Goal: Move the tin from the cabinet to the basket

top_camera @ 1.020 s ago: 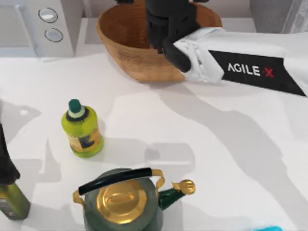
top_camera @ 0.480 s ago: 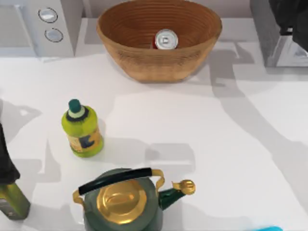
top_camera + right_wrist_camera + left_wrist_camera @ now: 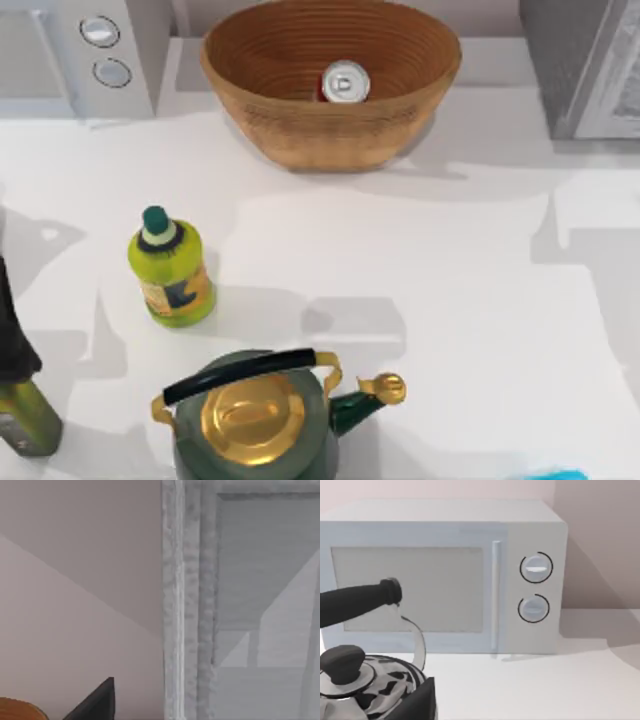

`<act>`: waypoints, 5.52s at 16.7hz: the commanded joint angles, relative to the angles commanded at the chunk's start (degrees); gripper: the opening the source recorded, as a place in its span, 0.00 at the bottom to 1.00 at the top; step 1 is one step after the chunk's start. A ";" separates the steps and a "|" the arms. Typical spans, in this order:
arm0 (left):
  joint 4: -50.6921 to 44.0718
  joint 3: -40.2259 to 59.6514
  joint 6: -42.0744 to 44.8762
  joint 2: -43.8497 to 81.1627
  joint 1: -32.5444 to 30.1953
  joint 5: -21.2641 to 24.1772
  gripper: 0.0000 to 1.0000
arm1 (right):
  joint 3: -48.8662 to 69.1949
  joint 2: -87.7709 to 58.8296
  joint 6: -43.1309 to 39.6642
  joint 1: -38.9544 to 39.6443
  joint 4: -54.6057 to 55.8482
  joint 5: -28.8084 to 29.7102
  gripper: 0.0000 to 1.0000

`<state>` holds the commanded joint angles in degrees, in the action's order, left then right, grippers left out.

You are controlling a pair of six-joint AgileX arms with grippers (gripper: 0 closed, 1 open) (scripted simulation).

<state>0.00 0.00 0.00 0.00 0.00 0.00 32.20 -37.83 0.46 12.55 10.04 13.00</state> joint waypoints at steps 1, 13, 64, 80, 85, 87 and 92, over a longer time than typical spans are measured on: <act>0.00 0.00 0.00 0.00 0.00 0.00 1.00 | -4.71 6.19 -0.06 -1.78 -1.43 -1.84 1.00; 0.00 0.00 0.00 0.00 0.00 0.00 1.00 | -32.20 37.83 -0.46 -12.55 -10.04 -13.00 1.00; 0.00 0.00 0.00 0.00 0.00 0.00 1.00 | 52.52 -42.80 1.20 -73.05 -15.34 -72.79 1.00; 0.00 0.00 0.00 0.00 0.00 0.00 1.00 | 68.32 -39.28 1.15 -66.74 -32.15 -66.42 1.00; 0.00 0.00 0.00 0.00 0.00 0.00 1.00 | 69.54 -39.66 1.05 -48.35 -33.13 -47.97 1.00; 0.00 0.00 0.00 0.00 0.00 0.00 1.00 | 69.70 -39.56 0.99 -38.54 -33.56 -38.15 1.00; 0.00 0.00 0.00 0.00 0.00 0.00 1.00 | 68.97 -38.56 0.84 -12.63 -34.51 -12.34 1.00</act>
<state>0.00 0.00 0.00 0.00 0.00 0.00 101.17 -76.39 1.30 -0.08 -24.47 0.66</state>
